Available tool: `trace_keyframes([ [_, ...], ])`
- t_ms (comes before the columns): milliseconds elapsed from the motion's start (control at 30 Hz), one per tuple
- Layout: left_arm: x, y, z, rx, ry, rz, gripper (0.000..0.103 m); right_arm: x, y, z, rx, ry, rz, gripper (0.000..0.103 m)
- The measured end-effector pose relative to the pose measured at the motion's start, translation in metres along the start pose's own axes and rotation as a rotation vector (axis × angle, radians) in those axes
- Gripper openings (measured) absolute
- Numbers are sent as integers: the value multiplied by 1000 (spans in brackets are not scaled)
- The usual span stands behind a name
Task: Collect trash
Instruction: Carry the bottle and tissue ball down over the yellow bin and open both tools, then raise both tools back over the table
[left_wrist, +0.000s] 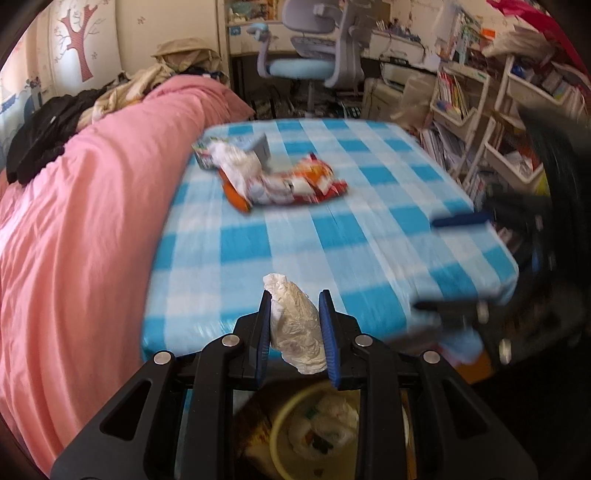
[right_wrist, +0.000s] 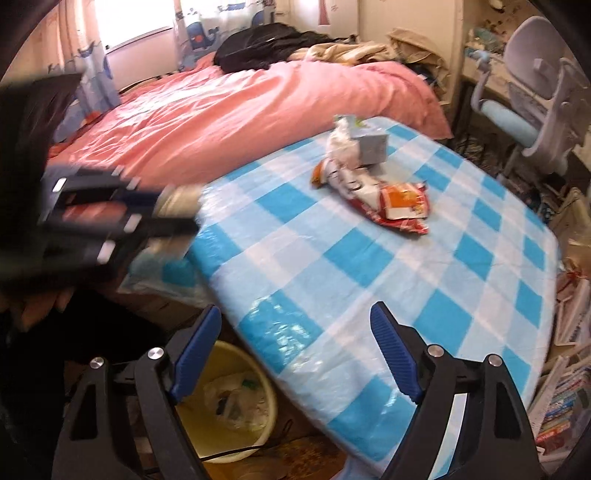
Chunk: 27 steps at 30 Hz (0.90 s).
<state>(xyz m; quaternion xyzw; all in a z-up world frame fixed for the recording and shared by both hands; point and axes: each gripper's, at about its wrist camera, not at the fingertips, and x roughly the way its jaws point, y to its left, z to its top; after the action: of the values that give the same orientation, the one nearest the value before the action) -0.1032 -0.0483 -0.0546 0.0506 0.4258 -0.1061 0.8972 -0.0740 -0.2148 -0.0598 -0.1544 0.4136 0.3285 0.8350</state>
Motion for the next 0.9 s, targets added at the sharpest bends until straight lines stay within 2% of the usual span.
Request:
trace_keyframes([
  [167, 2, -24, -30, 49, 89, -34, 24, -4, -7, -2, 25, -23, -32, 83],
  [267, 8, -35, -48, 80, 170, -65, 36, -3, -8, -3, 24, -21, -53, 83],
  [333, 7, -37, -52, 86, 174, -40, 48, -3, -8, -4, 21, -19, -62, 83],
  [533, -12, -15, -35, -16, 61, 53, 67, -3, -9, -4, 21, -27, -71, 84],
  [733, -20, 5, -16, -92, -16, 128, 72, -2, -11, -3, 24, -42, -96, 84],
  [900, -22, 17, -2, -144, -74, 161, 76, -3, -13, 1, 28, -68, -113, 86],
])
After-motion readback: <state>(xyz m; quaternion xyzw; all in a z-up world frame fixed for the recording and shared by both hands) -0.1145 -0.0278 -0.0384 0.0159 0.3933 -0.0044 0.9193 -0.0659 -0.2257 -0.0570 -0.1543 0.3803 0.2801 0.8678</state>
